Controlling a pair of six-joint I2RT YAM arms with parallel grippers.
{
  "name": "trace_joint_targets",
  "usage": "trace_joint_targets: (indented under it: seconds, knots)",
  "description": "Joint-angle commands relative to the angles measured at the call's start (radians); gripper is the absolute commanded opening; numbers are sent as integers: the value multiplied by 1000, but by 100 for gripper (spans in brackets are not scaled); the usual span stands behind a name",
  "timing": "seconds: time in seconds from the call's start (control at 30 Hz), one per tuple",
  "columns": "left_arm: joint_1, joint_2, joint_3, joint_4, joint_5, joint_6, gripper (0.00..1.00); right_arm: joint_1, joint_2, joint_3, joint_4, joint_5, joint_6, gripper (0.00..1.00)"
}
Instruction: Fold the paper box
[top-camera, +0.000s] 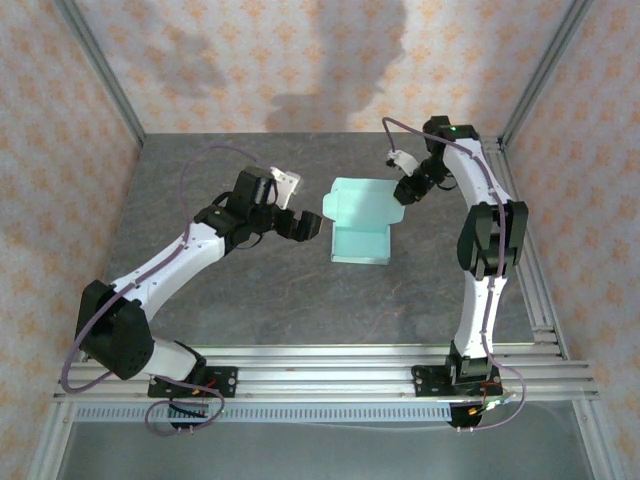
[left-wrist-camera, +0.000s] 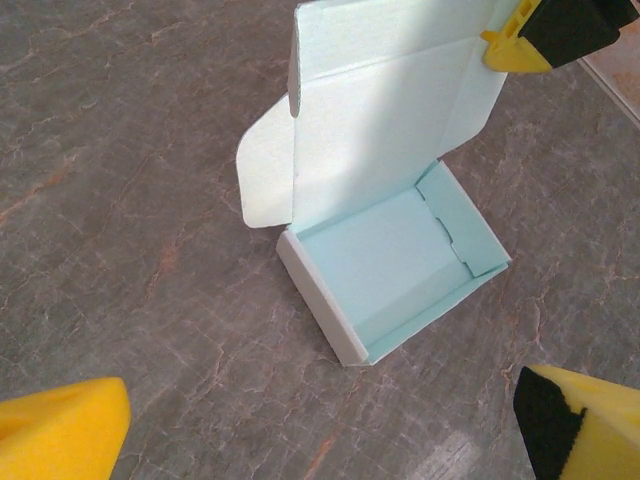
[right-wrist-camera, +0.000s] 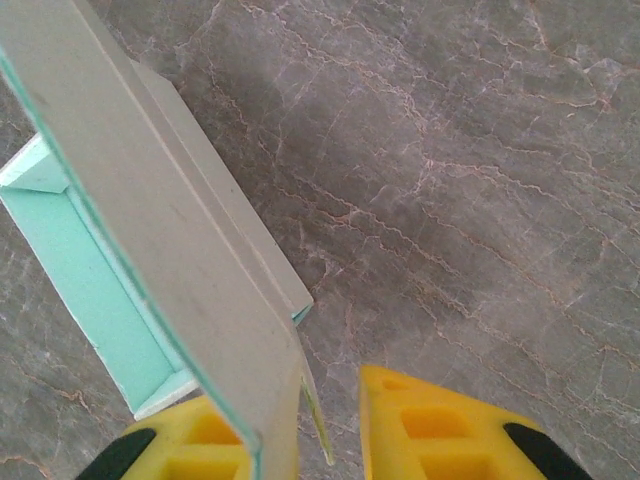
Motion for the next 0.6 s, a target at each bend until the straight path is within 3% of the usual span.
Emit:
trace_joint_targets:
  seconds: [0.0,0.17,0.43,0.57]
  knots:
    - [13,-2,-11,16,6,7,100,-6,13,36,-58,-29,-31,21]
    - [12,-3,-12,18,3,8,100,-6,8,45,-77,-27,-32,3]
    - [18,30,-6,85,-60,-4,100,-6,-53,-10,-41,-45,-69,1]
    - [43,123,91,46,-17,45,98,-3,-99,-65,7,-69,-75,0]
